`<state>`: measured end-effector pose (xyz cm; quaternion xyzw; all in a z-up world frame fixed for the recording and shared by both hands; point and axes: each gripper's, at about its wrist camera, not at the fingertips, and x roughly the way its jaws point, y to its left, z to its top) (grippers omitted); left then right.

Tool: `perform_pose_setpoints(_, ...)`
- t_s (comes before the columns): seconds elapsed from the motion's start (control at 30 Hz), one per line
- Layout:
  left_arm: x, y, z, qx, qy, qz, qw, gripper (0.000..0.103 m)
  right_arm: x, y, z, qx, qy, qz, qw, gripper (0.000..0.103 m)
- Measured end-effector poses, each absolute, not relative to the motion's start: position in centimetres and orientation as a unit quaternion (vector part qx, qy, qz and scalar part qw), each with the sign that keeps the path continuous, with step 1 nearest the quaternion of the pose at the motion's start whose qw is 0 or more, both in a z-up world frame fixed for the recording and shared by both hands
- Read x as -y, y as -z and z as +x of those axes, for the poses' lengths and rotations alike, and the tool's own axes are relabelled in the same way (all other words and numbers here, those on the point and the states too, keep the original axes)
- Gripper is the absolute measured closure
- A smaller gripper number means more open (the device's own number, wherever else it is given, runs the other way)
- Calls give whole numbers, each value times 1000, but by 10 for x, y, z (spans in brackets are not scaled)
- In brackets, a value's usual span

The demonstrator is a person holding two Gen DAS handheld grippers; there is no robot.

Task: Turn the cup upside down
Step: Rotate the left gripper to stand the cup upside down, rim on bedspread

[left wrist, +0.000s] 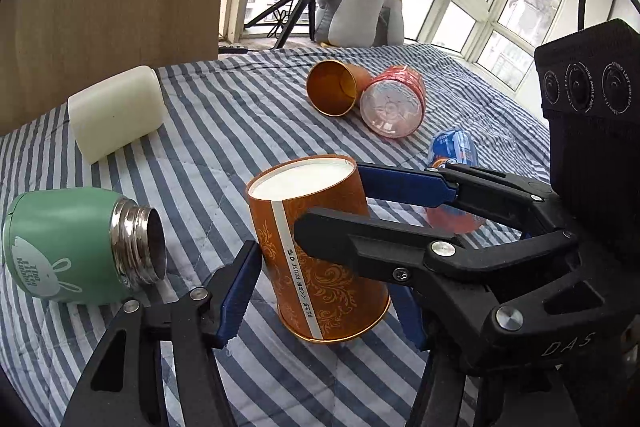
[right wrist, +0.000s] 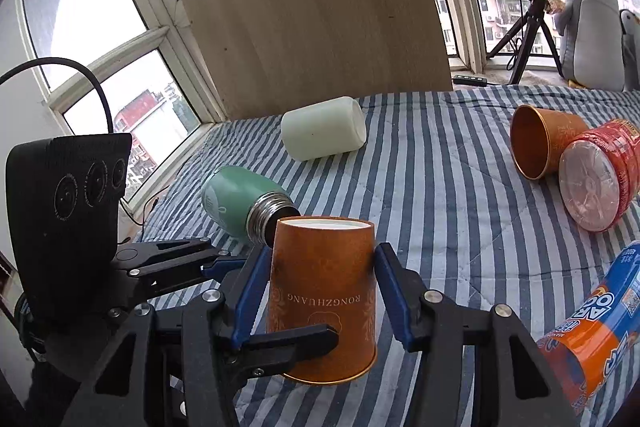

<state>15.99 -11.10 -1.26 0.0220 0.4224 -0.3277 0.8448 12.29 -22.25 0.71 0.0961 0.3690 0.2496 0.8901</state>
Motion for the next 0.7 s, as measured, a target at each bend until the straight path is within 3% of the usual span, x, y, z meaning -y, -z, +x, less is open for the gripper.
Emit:
perform_pose_setpoints(0.6,118,25,115,-394,330,83,853,39,232,8,75,-327,-251,81,907,57)
perform_pose_setpoints(0.7,112,22,100,-379,318,96,864,36,239,4,64,-310,-243,87,915,51)
